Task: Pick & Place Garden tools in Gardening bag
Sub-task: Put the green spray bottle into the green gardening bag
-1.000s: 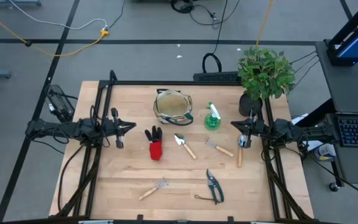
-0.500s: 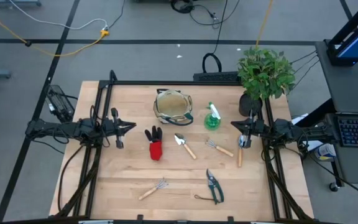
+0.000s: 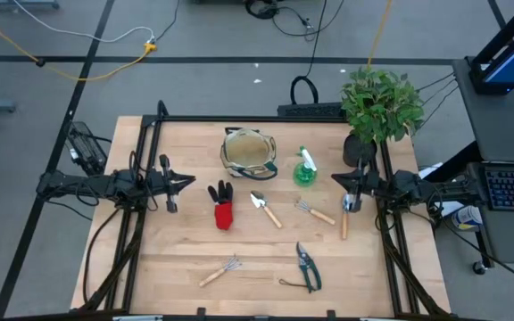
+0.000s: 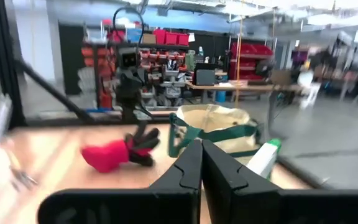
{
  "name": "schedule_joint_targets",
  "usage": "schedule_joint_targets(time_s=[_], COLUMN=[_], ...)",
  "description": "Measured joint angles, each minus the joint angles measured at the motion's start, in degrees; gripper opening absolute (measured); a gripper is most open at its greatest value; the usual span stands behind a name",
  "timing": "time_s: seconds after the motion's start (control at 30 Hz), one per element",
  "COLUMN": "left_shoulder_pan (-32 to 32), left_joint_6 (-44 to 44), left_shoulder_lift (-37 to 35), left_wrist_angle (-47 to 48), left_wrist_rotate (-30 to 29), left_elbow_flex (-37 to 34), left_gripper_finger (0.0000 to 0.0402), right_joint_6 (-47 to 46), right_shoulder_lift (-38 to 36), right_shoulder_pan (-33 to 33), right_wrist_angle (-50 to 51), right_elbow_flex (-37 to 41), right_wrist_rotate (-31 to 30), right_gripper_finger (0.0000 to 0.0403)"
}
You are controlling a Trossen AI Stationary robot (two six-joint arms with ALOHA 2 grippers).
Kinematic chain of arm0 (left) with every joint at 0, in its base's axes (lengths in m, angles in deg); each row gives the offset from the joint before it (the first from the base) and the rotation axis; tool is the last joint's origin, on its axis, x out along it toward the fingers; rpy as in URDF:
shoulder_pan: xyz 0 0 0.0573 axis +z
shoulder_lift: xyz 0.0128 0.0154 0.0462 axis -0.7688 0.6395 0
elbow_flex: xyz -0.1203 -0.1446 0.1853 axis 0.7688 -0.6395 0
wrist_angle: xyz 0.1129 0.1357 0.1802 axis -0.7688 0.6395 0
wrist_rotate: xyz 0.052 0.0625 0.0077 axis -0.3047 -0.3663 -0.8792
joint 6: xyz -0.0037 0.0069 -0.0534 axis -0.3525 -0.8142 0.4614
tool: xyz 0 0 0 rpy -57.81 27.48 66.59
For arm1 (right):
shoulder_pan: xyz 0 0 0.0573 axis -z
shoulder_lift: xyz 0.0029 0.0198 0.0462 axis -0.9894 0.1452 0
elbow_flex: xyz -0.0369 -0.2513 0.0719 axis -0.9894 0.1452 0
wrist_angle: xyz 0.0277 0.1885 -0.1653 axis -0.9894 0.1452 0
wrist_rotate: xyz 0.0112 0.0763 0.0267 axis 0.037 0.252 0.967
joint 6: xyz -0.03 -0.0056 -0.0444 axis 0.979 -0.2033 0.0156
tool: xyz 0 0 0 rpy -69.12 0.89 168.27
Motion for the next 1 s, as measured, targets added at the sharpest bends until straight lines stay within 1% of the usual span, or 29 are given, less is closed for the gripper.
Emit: schedule_joint_targets(time_s=[0.1,0.3,0.4,0.47,0.57,0.67,0.73,0.8,0.87,1.0], left_shoulder_pan=[0.0,0.0,0.0,0.0,0.0,0.0,0.0,0.0,0.0,0.0], left_joint_6=[-0.1,1.0,0.9,1.0,4.1,7.1,7.0,5.9,5.4,3.8], left_shoulder_lift=[0.0,0.0,0.0,0.0,0.0,0.0,0.0,0.0,0.0,0.0], left_wrist_angle=[0.0,0.0,-0.1,-0.1,-0.1,-1.2,-2.7,-4.1,-6.1,-10.4], left_wrist_rotate=[0.0,0.0,0.0,0.0,-0.1,-2.3,-3.7,-4.1,-4.1,-4.0], left_elbow_flex=[0.0,0.0,0.0,0.0,0.0,0.0,0.0,0.0,0.0,0.0], left_gripper_finger=[0.0033,0.0033,0.0033,0.0033,0.0033,0.0033,0.0033,0.0033,0.0034,0.0034], right_joint_6=[-5.3,-6.0,-3.5,0.0,5.5,6.6,7.3,7.4,6.1,2.5], right_shoulder_lift=[0.0,0.0,0.0,0.0,0.0,0.5,1.6,3.4,5.8,11.8], right_shoulder_pan=[0.0,0.0,0.0,0.0,0.0,0.0,0.0,0.0,0.0,0.0], right_wrist_angle=[-1.8,-2.5,-3.5,-4.3,-5.2,-7.3,-9.8,-11.5,-13.4,-18.1], right_elbow_flex=[0.0,0.0,0.0,0.0,0.0,0.0,0.0,0.0,0.0,0.0], right_wrist_rotate=[-0.2,-0.2,-1.6,-1.7,-1.8,-1.8,-1.7,-1.7,-1.7,-1.7], right_gripper_finger=[0.0,0.0,0.0,0.0,0.0,0.0,0.0001,0.0008,0.0023,0.0072])
